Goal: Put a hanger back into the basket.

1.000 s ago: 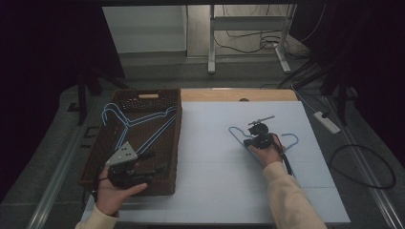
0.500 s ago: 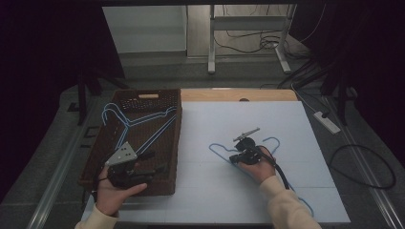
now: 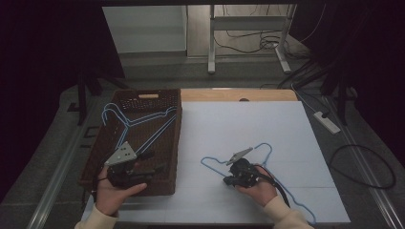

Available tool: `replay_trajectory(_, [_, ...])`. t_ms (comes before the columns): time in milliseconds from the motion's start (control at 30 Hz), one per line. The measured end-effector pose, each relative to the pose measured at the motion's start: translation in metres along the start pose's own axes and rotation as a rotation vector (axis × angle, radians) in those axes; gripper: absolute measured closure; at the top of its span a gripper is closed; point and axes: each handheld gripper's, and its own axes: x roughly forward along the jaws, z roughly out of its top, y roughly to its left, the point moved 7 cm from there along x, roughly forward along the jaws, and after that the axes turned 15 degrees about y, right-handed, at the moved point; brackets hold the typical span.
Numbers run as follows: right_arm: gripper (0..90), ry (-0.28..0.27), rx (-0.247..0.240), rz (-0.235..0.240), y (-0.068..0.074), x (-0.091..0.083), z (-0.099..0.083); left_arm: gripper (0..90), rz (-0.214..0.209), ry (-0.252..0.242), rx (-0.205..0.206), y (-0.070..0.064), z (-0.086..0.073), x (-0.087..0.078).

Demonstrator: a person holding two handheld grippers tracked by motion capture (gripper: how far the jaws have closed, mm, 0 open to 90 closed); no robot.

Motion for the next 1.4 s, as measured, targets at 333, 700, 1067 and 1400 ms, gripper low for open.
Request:
replay_trajectory(333, [90.0,-0.061,0.084,-0.021,-0.026,-0.006,0.007,37.6,0.002,0.002,-0.001,0.001,0.000,0.000])
replay_trajectory(700, [90.0,-0.040,0.046,0.022,-0.010,0.001,0.010,37.6,0.002,0.001,-0.002,0.001,-0.001,0.000])
replay_trajectory(1067, [90.0,-0.022,-0.032,0.085,0.023,0.003,-0.008,37.7,0.000,0.003,-0.001,0.001,-0.001,0.000])
replay_trajectory(1400, [90.0,-0.155,0.144,-0.044,-0.033,-0.065,-0.061,37.7,-0.001,0.004,-0.003,0.001,-0.001,0.001])
